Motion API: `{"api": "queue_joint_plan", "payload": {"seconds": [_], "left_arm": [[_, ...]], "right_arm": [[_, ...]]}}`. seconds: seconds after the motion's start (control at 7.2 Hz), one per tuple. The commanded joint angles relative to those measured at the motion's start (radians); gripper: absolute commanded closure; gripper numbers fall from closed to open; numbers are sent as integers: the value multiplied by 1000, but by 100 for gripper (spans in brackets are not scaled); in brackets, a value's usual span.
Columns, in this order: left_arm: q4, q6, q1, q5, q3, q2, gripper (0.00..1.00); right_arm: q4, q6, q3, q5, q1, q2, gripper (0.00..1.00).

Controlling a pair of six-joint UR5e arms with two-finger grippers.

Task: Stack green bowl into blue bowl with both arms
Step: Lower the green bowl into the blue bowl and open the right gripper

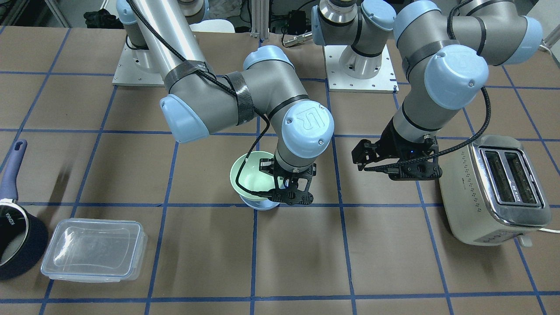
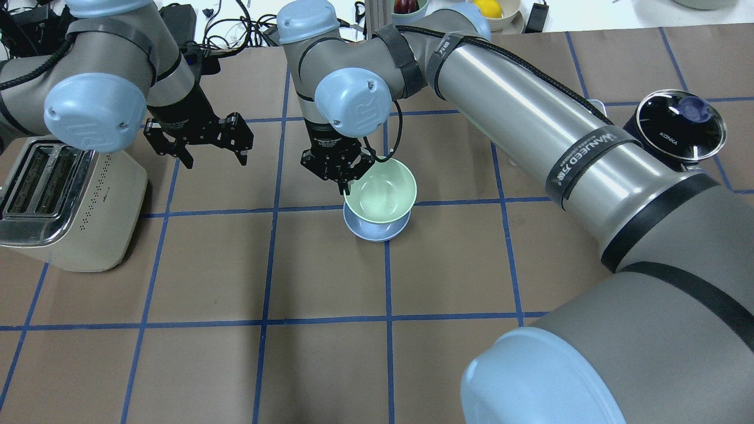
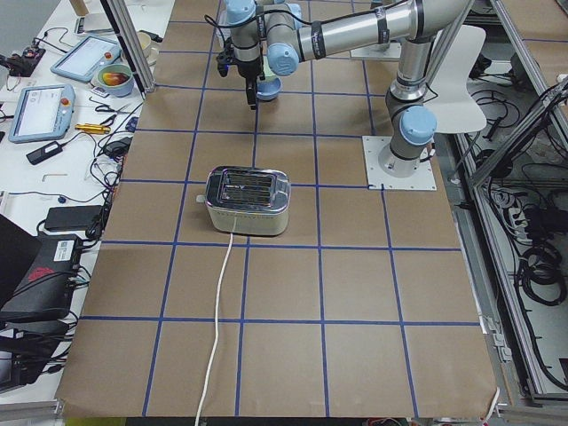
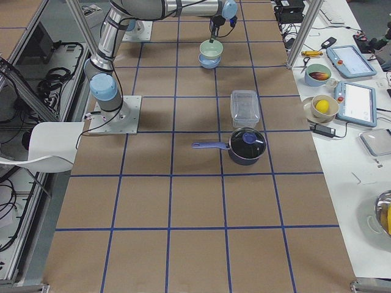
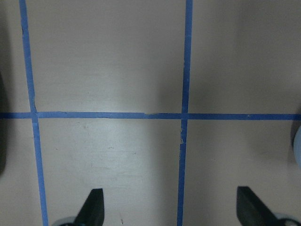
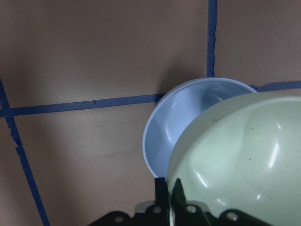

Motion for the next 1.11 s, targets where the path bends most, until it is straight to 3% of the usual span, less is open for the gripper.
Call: {"api": "queue_joint_plan", "payload": {"seconds": [0.0, 0.14, 0.28, 0.42, 0.69, 0.97], "left_arm": [[0, 0, 0, 0, 1, 0, 0], [0, 0, 0, 0, 1, 0, 0], [0, 0, 0, 0, 1, 0, 0], [0, 0, 0, 0, 1, 0, 0], [12, -14, -2, 0, 12, 0, 0], [22, -84, -27, 26, 12, 15, 0]], "right_arm": [[-4, -9, -1, 6, 0, 6, 100], [8, -16, 4, -2, 0, 6, 29], [11, -15, 10, -8, 0, 5, 6], [18, -13, 10, -8, 0, 0, 0], [34, -20, 4, -35, -15, -59, 0], [128, -169, 10, -86, -90, -156, 0]]}}
